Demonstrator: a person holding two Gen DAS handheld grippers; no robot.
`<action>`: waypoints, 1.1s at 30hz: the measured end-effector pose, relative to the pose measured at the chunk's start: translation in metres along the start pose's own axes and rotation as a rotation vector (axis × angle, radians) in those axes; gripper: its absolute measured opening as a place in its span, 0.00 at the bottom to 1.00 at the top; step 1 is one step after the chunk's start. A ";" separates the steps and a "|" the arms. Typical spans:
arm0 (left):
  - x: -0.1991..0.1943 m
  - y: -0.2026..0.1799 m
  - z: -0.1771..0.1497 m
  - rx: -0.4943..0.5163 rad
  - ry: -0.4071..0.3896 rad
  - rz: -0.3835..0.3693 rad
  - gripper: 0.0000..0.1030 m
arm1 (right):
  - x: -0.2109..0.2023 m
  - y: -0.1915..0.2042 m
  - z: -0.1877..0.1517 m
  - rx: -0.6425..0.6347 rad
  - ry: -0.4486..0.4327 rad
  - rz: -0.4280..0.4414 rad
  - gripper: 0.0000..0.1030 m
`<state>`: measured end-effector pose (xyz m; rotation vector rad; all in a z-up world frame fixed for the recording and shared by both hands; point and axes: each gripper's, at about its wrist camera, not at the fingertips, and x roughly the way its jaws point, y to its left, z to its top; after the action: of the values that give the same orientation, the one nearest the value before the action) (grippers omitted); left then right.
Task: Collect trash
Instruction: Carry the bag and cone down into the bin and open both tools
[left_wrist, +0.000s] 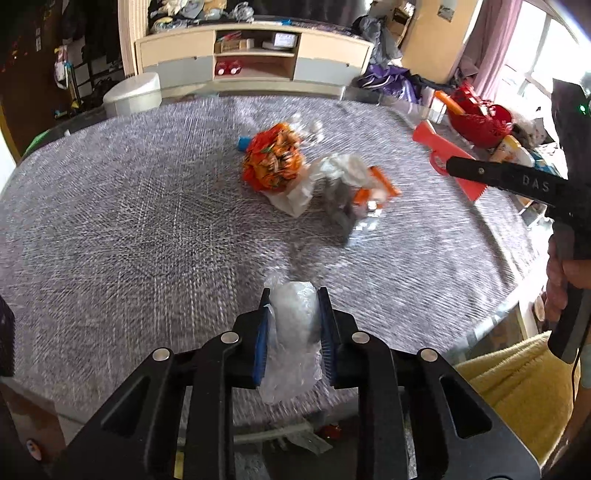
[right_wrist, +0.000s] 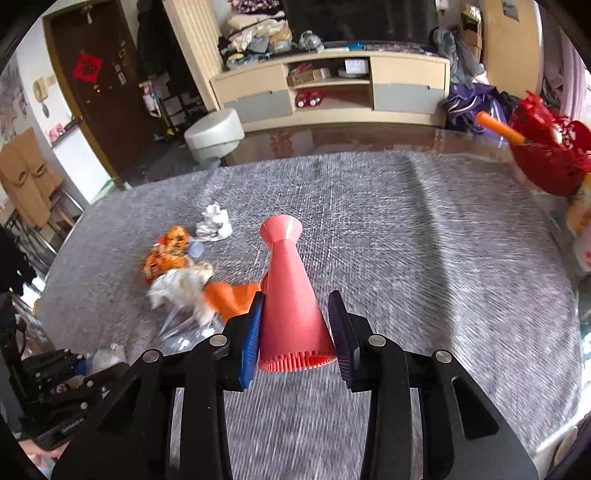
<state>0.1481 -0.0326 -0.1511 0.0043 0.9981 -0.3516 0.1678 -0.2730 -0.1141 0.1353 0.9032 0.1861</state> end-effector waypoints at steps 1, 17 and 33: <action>-0.006 -0.003 -0.003 0.002 -0.008 -0.006 0.22 | -0.008 0.001 -0.004 -0.002 -0.005 0.004 0.35; -0.068 -0.028 -0.093 -0.002 -0.013 -0.041 0.22 | -0.068 0.039 -0.114 -0.033 0.040 0.117 0.35; -0.029 -0.033 -0.184 -0.014 0.161 -0.036 0.22 | -0.015 0.067 -0.215 -0.051 0.251 0.121 0.02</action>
<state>-0.0274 -0.0254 -0.2227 0.0019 1.1612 -0.3819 -0.0181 -0.2027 -0.2213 0.1205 1.1400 0.3440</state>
